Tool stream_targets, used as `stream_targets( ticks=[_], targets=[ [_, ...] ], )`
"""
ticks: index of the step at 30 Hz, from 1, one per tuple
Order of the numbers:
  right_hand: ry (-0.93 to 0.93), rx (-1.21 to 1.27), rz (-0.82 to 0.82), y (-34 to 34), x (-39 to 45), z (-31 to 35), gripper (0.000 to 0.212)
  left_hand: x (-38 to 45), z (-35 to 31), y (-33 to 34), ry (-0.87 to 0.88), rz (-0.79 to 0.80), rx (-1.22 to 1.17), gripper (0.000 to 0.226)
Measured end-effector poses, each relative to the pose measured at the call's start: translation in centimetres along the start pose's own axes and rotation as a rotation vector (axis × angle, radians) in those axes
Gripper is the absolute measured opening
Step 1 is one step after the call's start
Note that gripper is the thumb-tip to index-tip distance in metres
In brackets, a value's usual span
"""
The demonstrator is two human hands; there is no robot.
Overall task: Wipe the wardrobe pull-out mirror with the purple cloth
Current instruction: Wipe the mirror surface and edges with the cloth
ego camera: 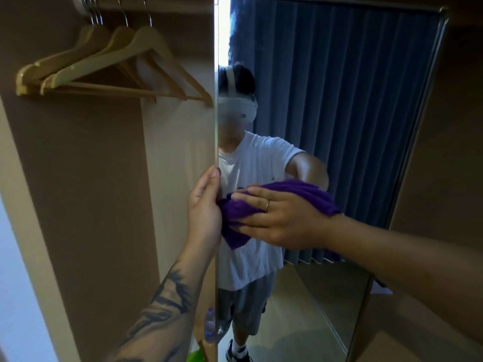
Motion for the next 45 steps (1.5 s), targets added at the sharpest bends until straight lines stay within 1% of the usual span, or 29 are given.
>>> stream_targets(
  ticks=[1,4,6,7,8,9,11,12,13,15,17,19,20,22,24,25,27,29,31,32,33,35,37,38,39,42,43,44,45],
  targets=[
    [0.041,-0.007,-0.021,-0.1,0.2,-1.4,0.036,0.0,0.0,0.0,-0.005,0.021,-0.028,0.016],
    [0.39,-0.05,-0.102,-0.2,0.5,-4.5,0.041,0.3,0.1,-0.1,0.012,0.081,-0.048,0.021],
    [0.526,-0.043,-0.122,-0.1,0.6,-2.9,0.043,0.2,0.1,-0.4,0.006,0.057,-0.024,0.033],
    [0.53,-0.013,-0.137,0.2,0.6,-0.9,0.04,0.0,0.1,-0.5,-0.014,0.05,-0.02,0.038],
    [0.476,0.016,-0.149,0.6,0.3,1.3,0.036,-0.2,0.1,-0.8,-0.036,0.044,-0.011,0.041],
    [0.373,0.047,-0.149,0.9,0.0,3.2,0.031,-0.5,0.2,-1.1,-0.051,0.037,0.008,0.04],
    [0.153,0.085,-0.072,1.1,-0.6,4.7,0.028,-1.1,0.3,-1.4,-0.067,0.033,0.045,0.026],
    [0.09,0.089,-0.053,1.1,-0.7,4.1,0.029,-1.5,0.3,-1.5,-0.076,0.03,0.048,0.019],
    [0.081,0.081,-0.063,1.1,-0.6,3.0,0.031,-1.6,0.4,-1.6,-0.084,0.026,0.039,0.016],
    [0.202,0.054,-0.11,0.9,-0.1,0.3,0.035,-1.7,0.7,-2.0,-0.077,0.043,-0.012,0.019],
    [0.432,0.009,-0.145,1.0,0.0,-1.5,0.042,-2.0,0.6,-2.2,-0.062,0.062,-0.022,0.026],
    [0.603,0.001,-0.153,1.2,0.0,-0.5,0.048,-2.3,0.6,-2.3,-0.061,0.057,-0.004,0.024],
    [0.59,0.019,-0.155,1.5,-0.2,1.1,0.046,-2.5,0.7,-2.4,-0.071,0.047,0.006,0.021],
    [0.37,0.067,-0.139,1.8,-1.0,4.5,0.038,-2.8,0.9,-3.0,-0.104,0.018,0.033,0.021],
    [0.14,0.082,-0.058,1.7,-2.0,5.4,0.037,-3.2,1.2,-3.7,-0.141,0.01,0.067,0.044],
    [0.096,0.066,-0.047,1.7,-2.1,4.7,0.038,-3.2,1.4,-4.0,-0.145,0.019,0.074,0.052],
    [0.174,0.046,-0.084,1.7,-1.8,2.8,0.039,-3.3,1.5,-4.1,-0.132,0.023,0.064,0.053],
    [0.363,0.034,-0.139,1.8,-1.6,1.8,0.04,-3.5,1.6,-4.1,-0.128,0.041,0.049,0.051],
    [0.531,0.048,-0.177,2.0,-1.4,3.1,0.04,-3.8,1.6,-4.0,-0.137,0.057,0.028,0.05],
    [0.56,0.06,-0.184,2.3,-1.4,4.4,0.039,-3.9,1.6,-4.1,-0.142,0.05,0.025,0.048],
    [0.539,0.068,-0.182,2.5,-1.4,5.8,0.039,-4.0,1.7,-4.1,-0.142,0.042,0.031,0.044],
    [0.37,0.098,-0.138,2.7,-1.6,7.7,0.042,-4.1,1.7,-4.0,-0.158,0.027,0.033,0.025],
    [0.181,0.094,-0.095,2.5,-1.9,6.8,0.044,-4.1,1.7,-4.1,-0.166,0.018,0.03,0.021],
    [0.16,0.084,-0.105,2.4,-1.9,5.5,0.044,-4.1,1.7,-4.1,-0.162,0.028,0.028,0.022],
    [0.21,0.071,-0.129,2.4,-1.8,4.1,0.045,-4.0,1.7,-4.1,-0.157,0.043,0.025,0.023],
    [0.593,0.015,-0.19,2.6,-1.3,1.7,0.052,-4.2,1.5,-3.9,-0.161,0.039,0.01,0.025],
    [0.649,0.019,-0.19,2.7,-1.1,2.3,0.052,-4.3,1.6,-4.0,-0.161,0.034,0.005,0.026],
    [0.635,0.03,-0.185,2.8,-1.0,3.5,0.05,-4.3,1.7,-4.1,-0.163,0.037,0.004,0.024],
    [0.567,0.049,-0.179,3.0,-1.1,5.1,0.047,-4.2,1.8,-4.3,-0.168,0.047,0.013,0.022]
  ],
)
Point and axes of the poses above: each hand's wrist, its own x-axis towards the middle knuckle, its own y-axis out of the palm, z = x × y, the point moved 1 cm from there along x, towards the middle knuckle, and after that the axes turned 7 degrees about -x, right-handed, at the moved point
